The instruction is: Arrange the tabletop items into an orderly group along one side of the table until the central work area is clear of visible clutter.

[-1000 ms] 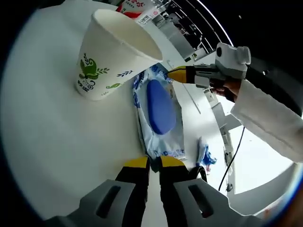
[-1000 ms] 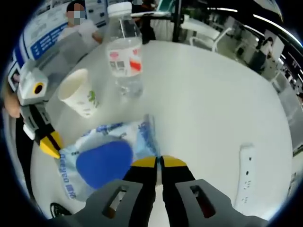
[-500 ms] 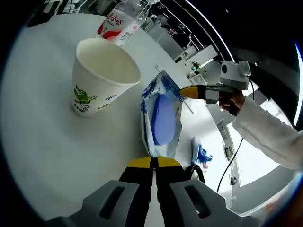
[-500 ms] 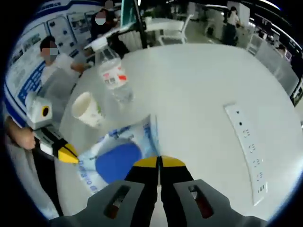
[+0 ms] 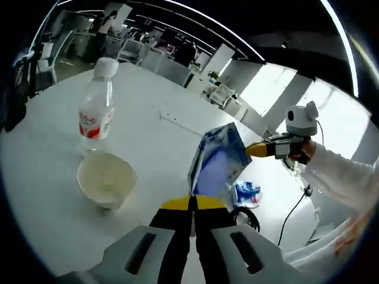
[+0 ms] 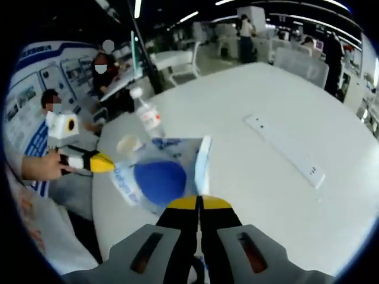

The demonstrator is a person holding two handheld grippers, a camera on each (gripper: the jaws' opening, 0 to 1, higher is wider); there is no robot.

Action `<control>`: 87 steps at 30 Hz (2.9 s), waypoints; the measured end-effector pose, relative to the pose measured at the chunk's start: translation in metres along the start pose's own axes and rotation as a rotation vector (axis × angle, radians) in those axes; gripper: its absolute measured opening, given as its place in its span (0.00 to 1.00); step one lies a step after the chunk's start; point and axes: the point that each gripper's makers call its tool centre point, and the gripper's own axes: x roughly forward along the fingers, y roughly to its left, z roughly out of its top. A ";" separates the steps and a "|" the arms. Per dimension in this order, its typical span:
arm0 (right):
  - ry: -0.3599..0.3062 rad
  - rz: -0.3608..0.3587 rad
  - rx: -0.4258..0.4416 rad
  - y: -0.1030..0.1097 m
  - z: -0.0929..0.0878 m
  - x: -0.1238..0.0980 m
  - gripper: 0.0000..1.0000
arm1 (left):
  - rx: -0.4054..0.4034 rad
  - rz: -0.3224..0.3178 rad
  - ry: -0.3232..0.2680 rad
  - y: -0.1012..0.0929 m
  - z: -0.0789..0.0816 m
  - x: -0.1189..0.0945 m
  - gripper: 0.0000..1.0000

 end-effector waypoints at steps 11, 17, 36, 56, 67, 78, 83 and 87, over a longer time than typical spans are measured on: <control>-0.089 0.018 0.302 0.030 -0.039 -0.026 0.00 | 0.192 -0.025 -0.098 -0.019 0.090 0.014 0.00; -0.261 0.088 0.537 0.049 -0.027 -0.034 0.00 | 0.266 -0.121 -0.040 -0.036 0.108 0.035 0.00; -0.639 0.352 0.661 0.095 0.103 -0.091 0.00 | -0.322 -0.244 -0.005 -0.042 -0.024 -0.007 0.66; -0.834 0.406 0.802 0.096 0.106 -0.155 0.00 | -0.646 -0.510 -0.438 -0.049 0.070 -0.022 0.00; -0.787 0.129 0.913 0.051 0.036 -0.114 0.00 | -0.438 -0.327 -0.373 -0.041 0.081 -0.028 0.00; -0.672 -0.036 0.898 0.023 0.003 -0.073 0.00 | -0.299 -0.208 -0.272 -0.039 0.073 -0.010 0.00; -0.646 -0.056 0.893 0.016 -0.003 -0.066 0.00 | -0.315 -0.191 -0.253 -0.028 0.066 -0.004 0.00; -0.604 -0.086 0.891 0.010 -0.016 -0.051 0.00 | -0.331 -0.161 -0.222 -0.018 0.054 0.006 0.00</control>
